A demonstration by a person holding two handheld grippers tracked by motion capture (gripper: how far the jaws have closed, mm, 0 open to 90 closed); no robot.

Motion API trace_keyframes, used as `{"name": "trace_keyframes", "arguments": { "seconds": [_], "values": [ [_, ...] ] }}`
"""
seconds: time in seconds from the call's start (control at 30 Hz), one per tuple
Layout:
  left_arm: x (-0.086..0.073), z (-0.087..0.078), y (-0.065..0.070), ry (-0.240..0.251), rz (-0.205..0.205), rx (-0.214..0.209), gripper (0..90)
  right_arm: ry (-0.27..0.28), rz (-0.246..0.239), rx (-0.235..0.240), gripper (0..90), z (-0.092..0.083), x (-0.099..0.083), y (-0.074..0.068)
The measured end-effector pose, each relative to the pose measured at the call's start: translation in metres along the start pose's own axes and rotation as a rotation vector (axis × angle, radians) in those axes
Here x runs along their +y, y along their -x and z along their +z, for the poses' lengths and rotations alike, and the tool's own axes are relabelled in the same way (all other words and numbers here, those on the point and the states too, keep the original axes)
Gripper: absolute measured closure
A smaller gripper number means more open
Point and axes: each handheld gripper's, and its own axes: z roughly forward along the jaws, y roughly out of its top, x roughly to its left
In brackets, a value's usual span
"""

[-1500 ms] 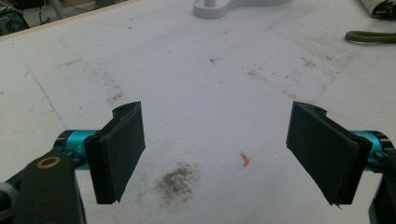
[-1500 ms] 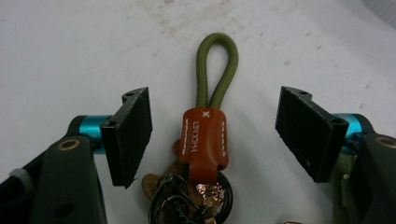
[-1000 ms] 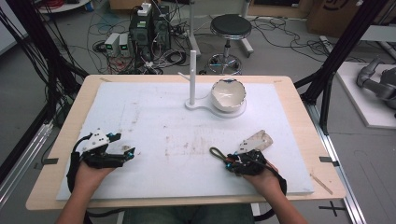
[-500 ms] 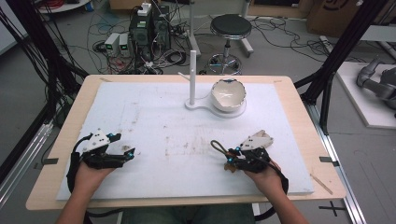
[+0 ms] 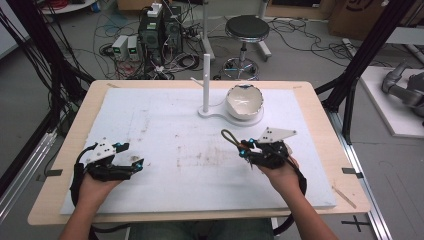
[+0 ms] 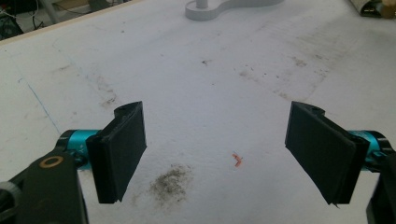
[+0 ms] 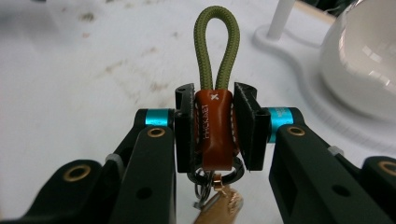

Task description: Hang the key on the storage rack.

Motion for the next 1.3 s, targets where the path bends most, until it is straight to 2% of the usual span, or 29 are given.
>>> {"name": "trace_keyframes", "arguments": {
  "seconds": [0.03, 0.07, 0.13, 0.17, 0.23, 0.3, 0.33, 0.5, 0.53, 0.57, 0.6, 0.63, 0.73, 0.83, 0.97, 1.07, 1.3],
  "values": [
    [0.000, 0.000, 0.000, 0.000, 0.000, 0.000, 20.3, 0.000, 0.000, 0.000, 71.8, 0.000, 0.000, 0.000],
    [0.001, 0.001, 0.001, 0.001, 0.007, -0.007, 20.3, 0.014, 0.001, -0.012, 71.8, 0.001, 0.013, 0.003],
    [0.002, 0.001, 0.002, -0.002, 0.011, -0.011, 20.3, 0.031, -0.007, -0.027, 71.8, 0.001, 0.027, 0.006],
    [0.002, 0.001, 0.002, -0.002, 0.011, -0.011, 20.3, 0.031, -0.007, -0.027, 71.8, 0.001, 0.027, 0.006],
    [0.002, 0.002, 0.002, -0.003, 0.014, -0.012, 20.4, 0.052, 0.000, -0.028, 71.7, 0.002, 0.041, 0.009],
    [0.002, 0.002, 0.003, -0.003, 0.012, -0.013, 20.4, 0.071, -0.007, -0.050, 71.7, 0.005, 0.061, 0.014],
    [0.002, 0.002, 0.003, -0.003, 0.012, -0.013, 20.4, 0.071, -0.007, -0.050, 71.7, 0.005, 0.061, 0.014],
    [0.002, 0.003, 0.002, -0.001, 0.007, -0.015, 20.4, 0.085, -0.029, -0.090, 71.7, 0.013, 0.091, 0.022],
    [0.003, 0.003, 0.001, -0.001, 0.009, -0.014, 20.3, 0.079, -0.043, -0.114, 71.8, 0.016, 0.101, 0.023],
    [0.003, 0.003, 0.001, -0.001, 0.009, -0.014, 20.4, 0.079, -0.043, -0.114, 71.8, 0.016, 0.101, 0.023],
    [0.003, 0.003, 0.001, 0.000, 0.008, -0.012, 20.4, 0.082, -0.052, -0.125, 71.8, 0.019, 0.111, 0.024],
    [0.003, 0.003, 0.001, -0.001, 0.010, -0.012, 20.4, 0.082, -0.052, -0.125, 71.8, 0.019, 0.111, 0.024],
    [0.003, 0.004, 0.001, -0.001, 0.007, -0.010, 20.4, 0.083, -0.077, -0.137, 71.7, 0.025, 0.128, 0.025],
    [0.003, 0.004, 0.001, -0.003, 0.010, -0.011, 20.3, 0.094, -0.085, -0.151, 71.7, 0.029, 0.134, 0.026],
    [0.003, 0.004, 0.001, -0.002, 0.012, -0.011, 20.3, 0.058, -0.091, -0.173, 71.7, 0.040, 0.143, 0.031],
    [0.003, 0.004, 0.000, -0.001, 0.005, -0.013, 20.4, 0.048, -0.113, -0.204, 71.6, 0.049, 0.149, 0.034],
    [0.002, 0.004, -0.001, 0.001, -0.003, -0.012, 20.3, 0.020, -0.125, -0.224, 71.5, 0.062, 0.151, 0.038]
  ]
}}
